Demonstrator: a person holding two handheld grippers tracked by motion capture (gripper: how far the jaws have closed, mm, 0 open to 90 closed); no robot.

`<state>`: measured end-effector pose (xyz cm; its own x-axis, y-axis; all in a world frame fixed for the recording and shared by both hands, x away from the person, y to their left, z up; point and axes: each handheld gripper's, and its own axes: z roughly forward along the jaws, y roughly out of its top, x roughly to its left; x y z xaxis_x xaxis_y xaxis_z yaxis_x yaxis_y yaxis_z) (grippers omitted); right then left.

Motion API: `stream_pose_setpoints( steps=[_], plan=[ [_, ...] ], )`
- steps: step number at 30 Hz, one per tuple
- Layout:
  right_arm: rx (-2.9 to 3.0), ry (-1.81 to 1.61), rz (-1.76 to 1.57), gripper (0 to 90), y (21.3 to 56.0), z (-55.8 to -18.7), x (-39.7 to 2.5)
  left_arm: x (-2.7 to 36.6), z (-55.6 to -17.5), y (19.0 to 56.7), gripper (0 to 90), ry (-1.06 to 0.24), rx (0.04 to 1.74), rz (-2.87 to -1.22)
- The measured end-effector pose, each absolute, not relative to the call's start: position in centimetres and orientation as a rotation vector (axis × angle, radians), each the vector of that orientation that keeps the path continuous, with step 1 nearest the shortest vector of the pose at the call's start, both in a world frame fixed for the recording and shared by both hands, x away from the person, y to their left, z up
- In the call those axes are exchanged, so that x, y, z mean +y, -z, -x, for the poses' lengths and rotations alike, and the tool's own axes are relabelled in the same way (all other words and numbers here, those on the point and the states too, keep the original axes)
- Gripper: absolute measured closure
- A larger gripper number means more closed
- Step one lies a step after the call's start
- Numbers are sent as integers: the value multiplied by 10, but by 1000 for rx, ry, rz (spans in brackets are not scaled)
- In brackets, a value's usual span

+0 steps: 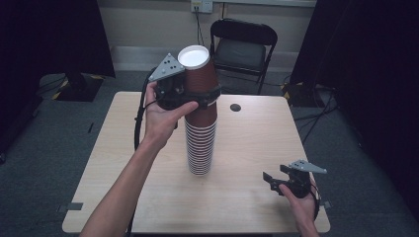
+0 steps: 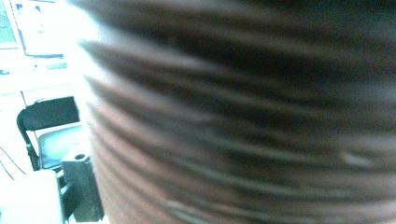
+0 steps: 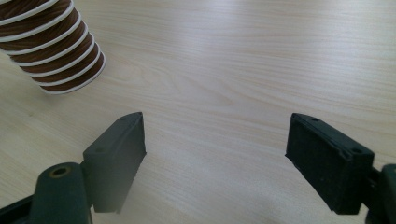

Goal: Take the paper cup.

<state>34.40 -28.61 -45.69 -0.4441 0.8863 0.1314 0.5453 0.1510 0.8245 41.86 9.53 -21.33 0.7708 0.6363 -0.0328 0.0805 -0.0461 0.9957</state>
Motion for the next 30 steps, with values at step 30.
stream_pose_setpoints(
  steps=[30],
  plan=[
    [2064,-1199,-1351,201,458,-344,-282,133,-395,201,110,-540,588,-1501]
  ],
)
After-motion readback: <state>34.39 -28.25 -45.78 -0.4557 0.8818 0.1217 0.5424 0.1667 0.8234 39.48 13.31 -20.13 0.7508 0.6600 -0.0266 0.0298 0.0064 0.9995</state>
